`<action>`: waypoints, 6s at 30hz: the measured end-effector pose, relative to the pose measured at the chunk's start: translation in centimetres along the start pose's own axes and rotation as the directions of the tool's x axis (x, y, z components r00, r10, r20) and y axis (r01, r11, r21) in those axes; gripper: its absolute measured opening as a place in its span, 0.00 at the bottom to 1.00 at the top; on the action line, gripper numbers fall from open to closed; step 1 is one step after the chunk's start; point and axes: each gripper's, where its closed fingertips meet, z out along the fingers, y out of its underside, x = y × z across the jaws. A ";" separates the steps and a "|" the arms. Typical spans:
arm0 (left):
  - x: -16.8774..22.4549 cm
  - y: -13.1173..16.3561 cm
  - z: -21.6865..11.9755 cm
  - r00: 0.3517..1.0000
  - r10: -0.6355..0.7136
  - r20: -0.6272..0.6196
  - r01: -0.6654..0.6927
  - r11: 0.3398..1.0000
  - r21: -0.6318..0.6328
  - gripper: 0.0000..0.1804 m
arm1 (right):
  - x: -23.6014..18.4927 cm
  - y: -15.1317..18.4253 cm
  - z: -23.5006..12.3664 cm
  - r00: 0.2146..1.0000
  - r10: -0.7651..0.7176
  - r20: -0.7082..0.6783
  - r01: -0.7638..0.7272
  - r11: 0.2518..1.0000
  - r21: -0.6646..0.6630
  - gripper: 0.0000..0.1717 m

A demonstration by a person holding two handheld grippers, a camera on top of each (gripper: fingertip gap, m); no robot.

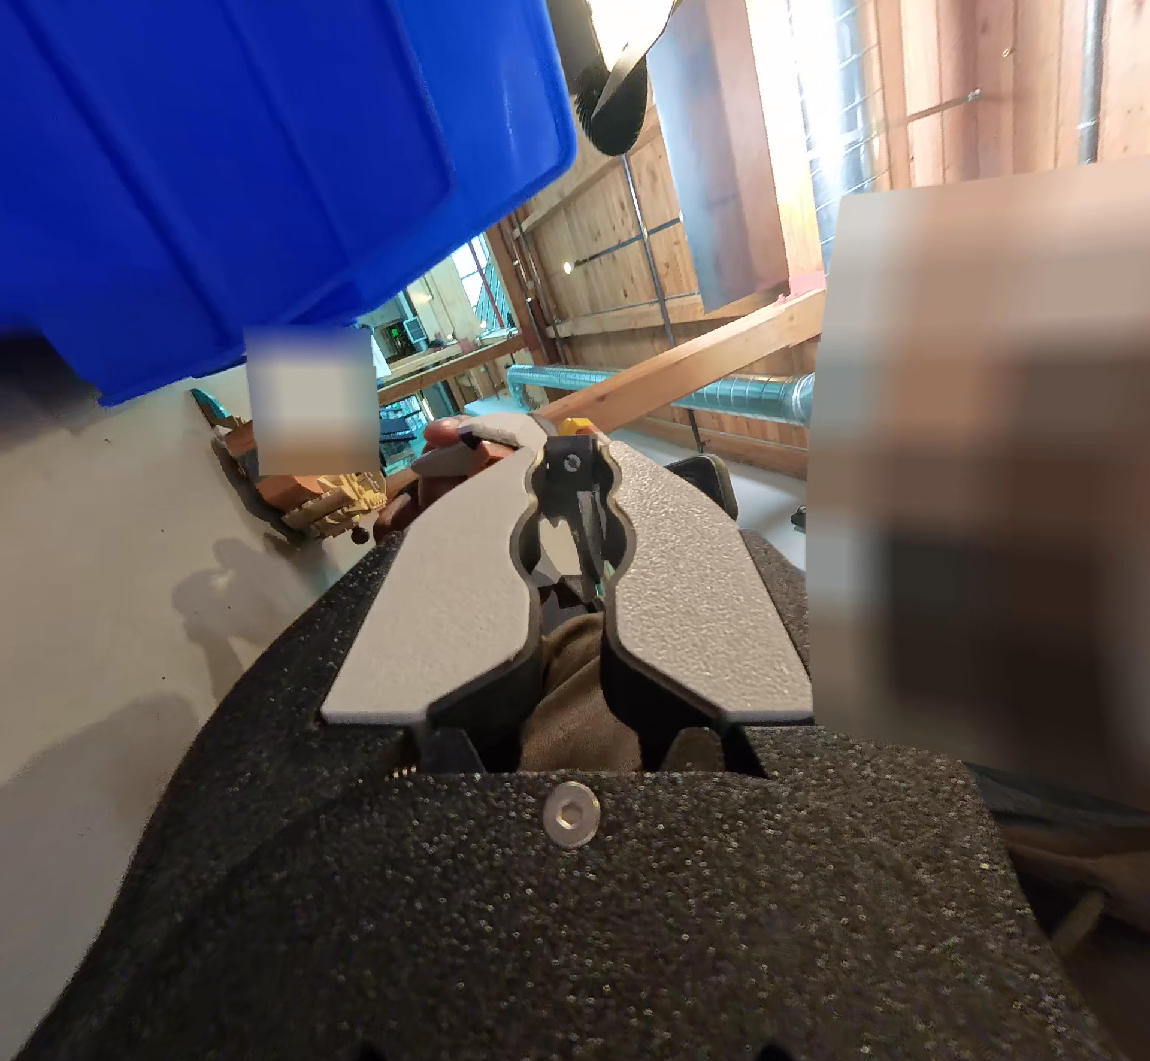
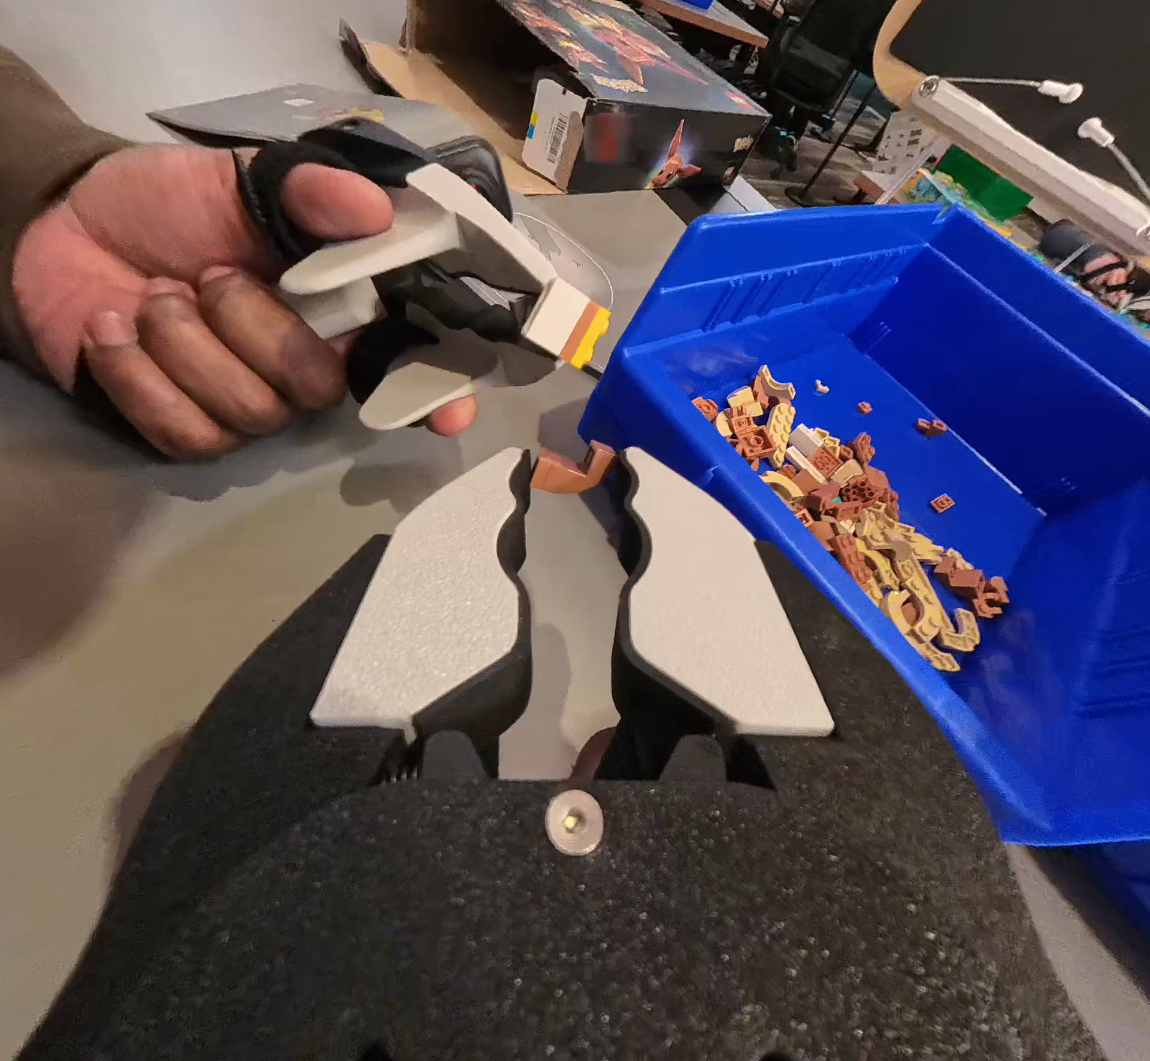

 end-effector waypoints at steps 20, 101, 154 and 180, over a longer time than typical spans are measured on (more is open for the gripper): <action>-7.4 3.0 -4.5 0.569 0.697 0.437 -0.250 0.653 -0.715 0.09 | -1.4 0.4 0.0 0.994 0.060 0.095 -0.060 0.998 -0.009 0.15; -1.1 2.3 -0.3 0.933 0.294 0.206 -0.212 0.914 -0.346 0.04 | -2.7 -2.5 -0.3 0.998 -0.057 0.037 0.047 0.971 0.234 0.10; -2.1 -2.0 -3.0 0.203 0.957 0.207 -0.704 0.289 -0.649 0.03 | -3.1 0.1 1.1 0.989 -0.143 0.043 0.142 0.990 0.024 0.10; 1.8 -5.8 4.3 -0.050 0.980 0.192 -0.731 0.095 -0.676 0.04 | 3.4 0.3 -3.1 0.982 0.094 -0.166 -0.103 0.994 -0.045 0.22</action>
